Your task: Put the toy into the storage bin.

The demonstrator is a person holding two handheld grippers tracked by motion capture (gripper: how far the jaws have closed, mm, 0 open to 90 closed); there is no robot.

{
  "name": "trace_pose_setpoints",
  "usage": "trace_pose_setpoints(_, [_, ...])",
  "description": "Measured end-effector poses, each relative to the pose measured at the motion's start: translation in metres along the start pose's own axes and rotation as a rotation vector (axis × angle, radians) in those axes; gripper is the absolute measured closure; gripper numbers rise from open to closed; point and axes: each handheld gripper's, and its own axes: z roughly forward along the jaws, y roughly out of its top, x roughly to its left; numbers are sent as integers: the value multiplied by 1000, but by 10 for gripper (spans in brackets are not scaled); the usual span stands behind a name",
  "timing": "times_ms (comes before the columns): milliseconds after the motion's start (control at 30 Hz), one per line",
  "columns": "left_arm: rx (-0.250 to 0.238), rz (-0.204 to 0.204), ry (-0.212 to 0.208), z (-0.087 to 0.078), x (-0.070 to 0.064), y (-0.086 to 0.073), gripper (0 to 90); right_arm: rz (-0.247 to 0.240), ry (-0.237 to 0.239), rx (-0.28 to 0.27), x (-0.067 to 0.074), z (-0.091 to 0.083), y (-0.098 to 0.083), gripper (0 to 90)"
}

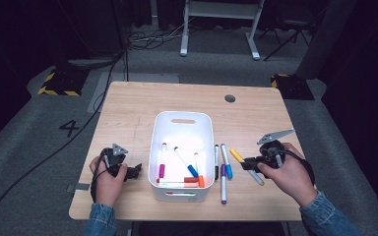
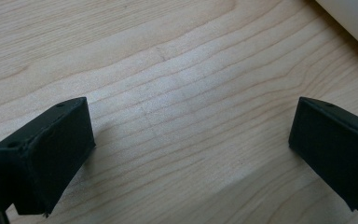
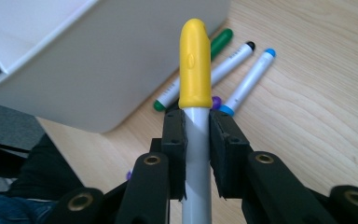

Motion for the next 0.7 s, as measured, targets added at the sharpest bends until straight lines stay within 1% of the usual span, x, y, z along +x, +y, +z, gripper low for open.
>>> trace_pose_setpoints(33, [0,0,0,0,0,0,1,5,14,-5,3,-2,3,773])
trace_pose_setpoints(67, [0,0,0,0,0,0,1,-10,12,-6,4,-4,5,774])
trace_pose_setpoints(100, [0,0,0,0,0,0,1,-7,14,-10,6,-6,7,774])
trace_pose_setpoints(167, [0,0,0,0,0,0,1,-27,12,-16,7,-8,10,774])
trace_pose_setpoints(233, [0,0,0,0,0,0,1,-26,24,-28,12,-11,16,774])
trace_pose_setpoints(333, [0,2,1,0,0,0,1,-46,33,-31,15,-13,22,774])
trace_pose_setpoints(400, [0,2,2,0,0,0,1,-56,42,-35,19,-14,27,773])
trace_pose_setpoints(600, [0,-1,-1,0,0,0,1,-95,97,-35,36,-12,46,774])
trace_pose_setpoints(700, [0,-2,0,0,0,0,1,-118,99,-30,44,-9,55,774])
